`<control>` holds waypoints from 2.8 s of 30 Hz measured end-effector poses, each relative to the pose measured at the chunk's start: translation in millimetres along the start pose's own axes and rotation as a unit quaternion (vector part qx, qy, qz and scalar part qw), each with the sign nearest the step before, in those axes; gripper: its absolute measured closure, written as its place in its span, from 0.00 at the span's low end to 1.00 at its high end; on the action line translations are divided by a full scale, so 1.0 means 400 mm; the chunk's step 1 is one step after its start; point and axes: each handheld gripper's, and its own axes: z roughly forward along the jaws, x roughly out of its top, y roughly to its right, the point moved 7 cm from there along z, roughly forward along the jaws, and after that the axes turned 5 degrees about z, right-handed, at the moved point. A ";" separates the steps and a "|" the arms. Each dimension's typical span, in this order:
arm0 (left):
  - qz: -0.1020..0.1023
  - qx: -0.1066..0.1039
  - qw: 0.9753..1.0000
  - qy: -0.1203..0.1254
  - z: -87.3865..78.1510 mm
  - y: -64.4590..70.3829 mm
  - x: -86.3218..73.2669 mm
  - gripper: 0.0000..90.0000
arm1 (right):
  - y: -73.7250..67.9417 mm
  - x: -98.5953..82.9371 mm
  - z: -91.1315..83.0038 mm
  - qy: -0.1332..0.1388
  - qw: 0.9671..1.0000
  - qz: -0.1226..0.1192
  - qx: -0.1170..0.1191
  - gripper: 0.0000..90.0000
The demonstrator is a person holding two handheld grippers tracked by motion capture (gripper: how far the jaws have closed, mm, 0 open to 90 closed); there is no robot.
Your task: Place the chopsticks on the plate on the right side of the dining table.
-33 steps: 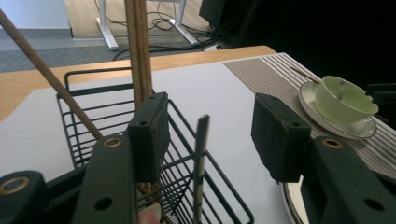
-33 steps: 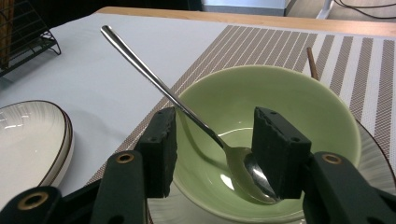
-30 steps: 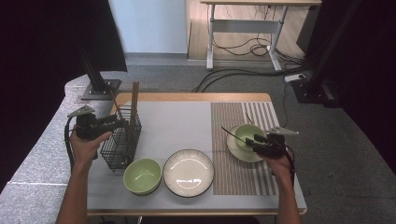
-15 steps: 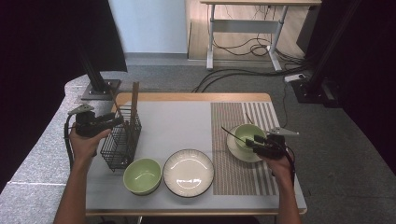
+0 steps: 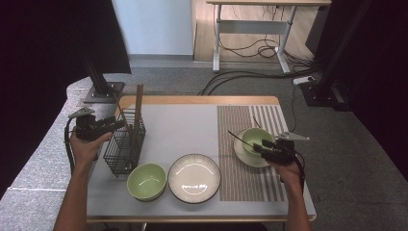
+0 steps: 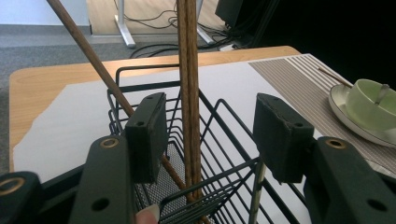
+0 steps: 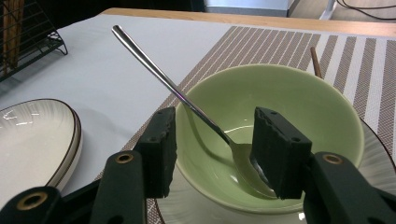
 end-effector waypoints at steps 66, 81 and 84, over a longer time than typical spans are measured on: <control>-0.034 0.060 0.998 -0.003 0.098 -0.132 0.022 0.52 | -0.005 -0.014 -0.008 -0.011 0.999 -0.032 -0.006 0.56; -0.050 0.075 0.996 -0.001 0.120 -0.175 0.035 0.53 | 0.010 -0.014 -0.013 -0.007 0.999 -0.027 -0.017 0.56; -0.052 0.078 0.996 -0.003 0.125 -0.184 0.038 0.53 | 0.009 -0.015 -0.013 -0.010 0.999 -0.029 -0.017 0.56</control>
